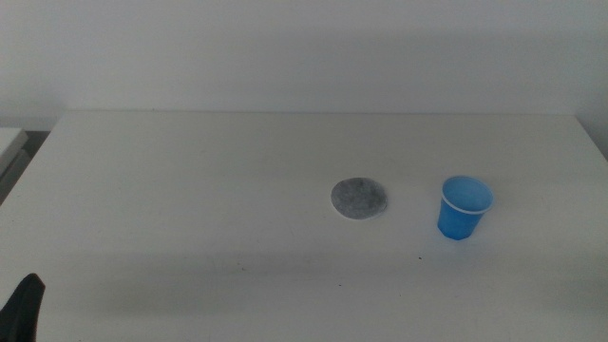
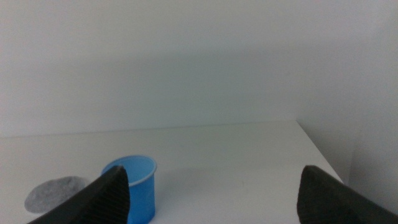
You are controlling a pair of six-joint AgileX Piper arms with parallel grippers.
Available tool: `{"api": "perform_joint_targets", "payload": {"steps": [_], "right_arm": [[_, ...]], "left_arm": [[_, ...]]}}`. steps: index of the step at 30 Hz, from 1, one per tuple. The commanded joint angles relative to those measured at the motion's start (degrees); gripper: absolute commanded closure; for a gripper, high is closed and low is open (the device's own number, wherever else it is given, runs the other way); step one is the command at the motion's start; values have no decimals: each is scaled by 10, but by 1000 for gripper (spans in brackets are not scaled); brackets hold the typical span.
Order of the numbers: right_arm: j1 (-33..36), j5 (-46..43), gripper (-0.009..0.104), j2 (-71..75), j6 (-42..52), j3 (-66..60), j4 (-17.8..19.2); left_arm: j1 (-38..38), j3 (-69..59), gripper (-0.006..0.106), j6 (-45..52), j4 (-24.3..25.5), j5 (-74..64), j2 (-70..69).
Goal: Place an empty cup on a cup mat.
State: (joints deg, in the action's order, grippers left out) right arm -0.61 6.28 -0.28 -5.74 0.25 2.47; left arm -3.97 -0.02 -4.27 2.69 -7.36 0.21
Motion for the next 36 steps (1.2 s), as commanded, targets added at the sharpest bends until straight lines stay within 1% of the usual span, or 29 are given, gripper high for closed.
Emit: {"api": "perform_joint_targets", "payload": {"steps": [1,4,9,14,17,20,25,28,31,36], "right_arm": [[1,-18,2,3,2,-3,2],[1,-34,2,3,5,-3,8],[1,-53,2,-5,6,-3,6],[1,-48,2,-104,-5,46,0],[1,-35,2,-190,-5,102,-1],[1,36,2,-289,-7,188,-6],[1,244,2,-461,-7,368,-38],[1,328,2,-533,-7,456,-44],[1,350,2,-580,-14,515,-48],[1,365,2,-606,-20,541,-68]], "left_arm": [[-1,0,7,-2,-1,7,-2],[-1,0,7,-2,-1,7,-2],[-1,0,7,-2,-1,7,-2],[-1,0,7,-2,-1,7,-2],[-1,0,7,-2,-1,7,-2],[-1,0,7,-2,-1,7,-2],[-1,0,7,-2,-1,7,-2],[-1,0,7,-2,-1,7,-2],[-1,0,7,-2,-1,7,-2],[-1,0,7,-2,-1,7,-2]]}}
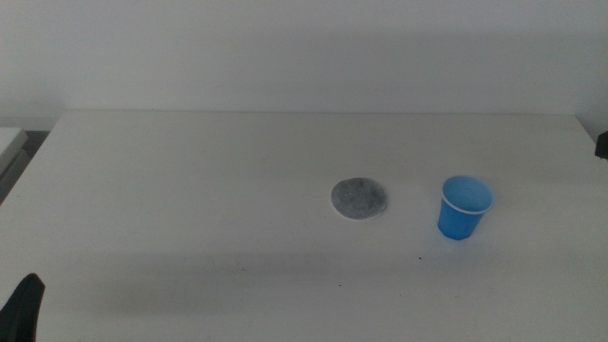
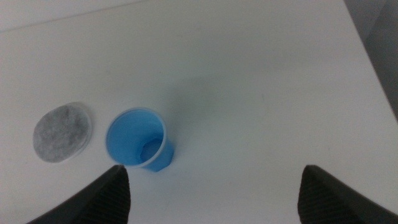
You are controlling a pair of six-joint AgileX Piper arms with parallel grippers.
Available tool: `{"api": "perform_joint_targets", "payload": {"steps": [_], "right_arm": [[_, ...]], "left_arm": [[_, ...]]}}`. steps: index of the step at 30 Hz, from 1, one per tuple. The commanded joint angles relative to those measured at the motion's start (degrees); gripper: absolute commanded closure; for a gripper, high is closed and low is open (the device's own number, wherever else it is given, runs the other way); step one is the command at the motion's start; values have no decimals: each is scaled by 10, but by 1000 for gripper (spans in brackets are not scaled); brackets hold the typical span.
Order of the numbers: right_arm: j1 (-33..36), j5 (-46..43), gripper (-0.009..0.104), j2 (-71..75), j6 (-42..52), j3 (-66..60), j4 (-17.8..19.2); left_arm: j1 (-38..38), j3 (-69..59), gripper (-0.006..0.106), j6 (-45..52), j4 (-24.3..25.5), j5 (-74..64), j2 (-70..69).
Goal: Place an empty cup on a cup mat.
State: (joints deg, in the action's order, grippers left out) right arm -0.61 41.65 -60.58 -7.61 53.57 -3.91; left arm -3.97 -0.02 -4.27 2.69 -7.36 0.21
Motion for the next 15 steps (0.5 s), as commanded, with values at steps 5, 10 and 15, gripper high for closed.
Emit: {"api": "perform_joint_targets", "payload": {"steps": [5,10,15], "right_arm": [[1,9,2,-4,5,8,-8],[1,6,2,-20,33,11,-16],[1,39,2,-88,47,40,-15]], "left_arm": [[-1,0,7,-2,-1,7,-2],[-1,0,7,-2,-1,7,-2],[-1,0,7,-2,-1,7,-2]]}}
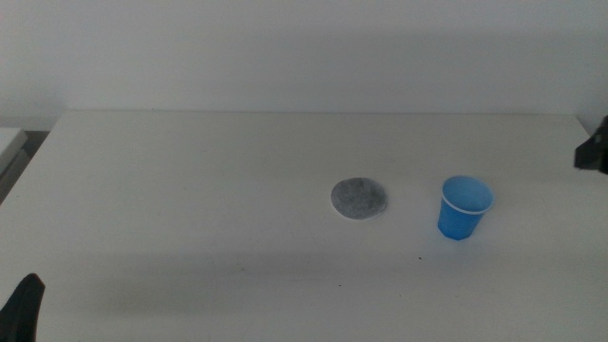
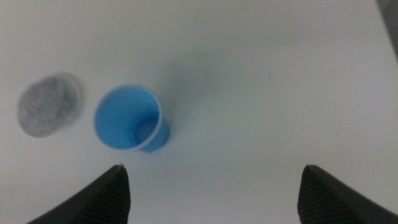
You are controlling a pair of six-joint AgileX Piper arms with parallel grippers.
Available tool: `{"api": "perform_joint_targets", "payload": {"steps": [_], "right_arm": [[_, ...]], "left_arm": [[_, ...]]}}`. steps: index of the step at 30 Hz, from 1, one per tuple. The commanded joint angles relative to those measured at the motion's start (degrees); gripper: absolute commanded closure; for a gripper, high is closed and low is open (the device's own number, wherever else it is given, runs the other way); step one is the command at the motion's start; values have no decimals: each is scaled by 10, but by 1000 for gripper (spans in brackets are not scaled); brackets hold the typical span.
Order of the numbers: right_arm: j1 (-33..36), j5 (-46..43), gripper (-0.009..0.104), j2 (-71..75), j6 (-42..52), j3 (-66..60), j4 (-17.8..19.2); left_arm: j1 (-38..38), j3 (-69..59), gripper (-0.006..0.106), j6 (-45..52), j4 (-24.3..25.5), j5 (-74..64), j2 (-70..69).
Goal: Place an empty cup on a cup mat.
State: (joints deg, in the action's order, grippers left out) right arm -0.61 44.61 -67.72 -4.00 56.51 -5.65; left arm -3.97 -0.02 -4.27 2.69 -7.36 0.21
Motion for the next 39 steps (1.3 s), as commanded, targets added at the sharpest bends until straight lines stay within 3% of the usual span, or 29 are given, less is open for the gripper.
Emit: {"api": "perform_joint_targets", "payload": {"steps": [1,6,11,19,27,28,29,30,31,39], "right_arm": [[1,15,2,-34,11,19,3],[29,32,2,-114,21,63,4],[79,15,3,-184,-13,102,32],[86,2,9,-304,-42,153,38],[86,-23,30,-394,-40,166,34],[86,-26,40,-401,-39,166,34],[86,-26,70,-404,-39,166,22],[87,-26,91,-404,-38,167,17],[87,-26,96,-400,-42,167,12],[158,18,90,-387,-72,259,14]], "left_arm": [[-1,0,7,-2,-1,7,-2],[-1,0,7,-2,-1,7,-2],[-1,0,7,-2,-1,7,-2],[-1,0,7,-2,-1,7,-2],[-1,0,7,-2,-1,7,-2],[-1,0,7,-2,-1,7,-2],[-1,0,7,-2,-1,7,-2],[-1,0,7,-2,-1,7,-2],[-1,0,7,-2,-1,7,-2],[-1,0,7,-2,-1,7,-2]]}}
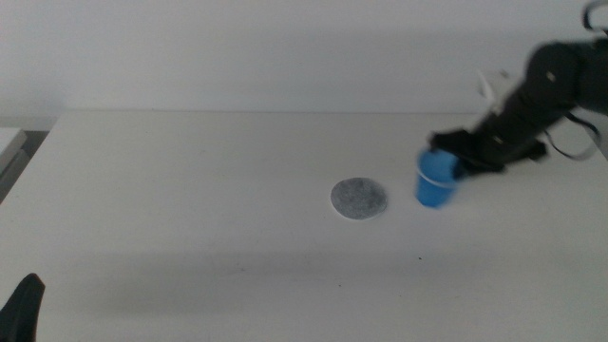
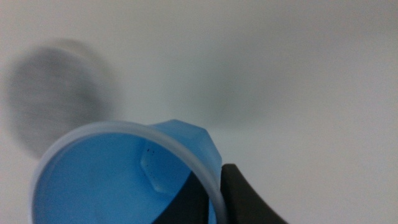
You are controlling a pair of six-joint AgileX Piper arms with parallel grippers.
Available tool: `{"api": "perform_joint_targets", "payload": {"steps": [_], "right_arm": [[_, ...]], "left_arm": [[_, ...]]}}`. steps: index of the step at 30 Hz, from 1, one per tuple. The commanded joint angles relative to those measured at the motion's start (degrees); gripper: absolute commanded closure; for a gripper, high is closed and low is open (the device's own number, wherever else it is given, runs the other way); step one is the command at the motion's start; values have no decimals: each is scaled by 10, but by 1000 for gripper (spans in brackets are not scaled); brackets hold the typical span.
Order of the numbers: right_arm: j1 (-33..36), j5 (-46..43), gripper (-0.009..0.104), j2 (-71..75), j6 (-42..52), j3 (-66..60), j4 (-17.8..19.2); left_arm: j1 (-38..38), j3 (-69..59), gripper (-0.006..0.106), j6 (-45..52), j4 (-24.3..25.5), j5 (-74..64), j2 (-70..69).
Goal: Place an empty cup on a cup mat.
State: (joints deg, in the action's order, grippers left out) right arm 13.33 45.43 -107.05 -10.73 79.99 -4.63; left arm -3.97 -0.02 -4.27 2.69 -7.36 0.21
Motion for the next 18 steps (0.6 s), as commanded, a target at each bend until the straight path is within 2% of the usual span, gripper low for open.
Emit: {"api": "perform_joint_targets", "payload": {"steps": [1,9,18], "right_arm": [[31,14,90,4,-13,43,4],[99,38,90,-60,-47,184,7],[108,80,90,-147,-59,250,6]], "left_arm": [[-1,0,7,-2,-1,7,-2],[-1,0,7,-2,-1,7,-2],[-1,0,7,-2,-1,7,-2]]}}
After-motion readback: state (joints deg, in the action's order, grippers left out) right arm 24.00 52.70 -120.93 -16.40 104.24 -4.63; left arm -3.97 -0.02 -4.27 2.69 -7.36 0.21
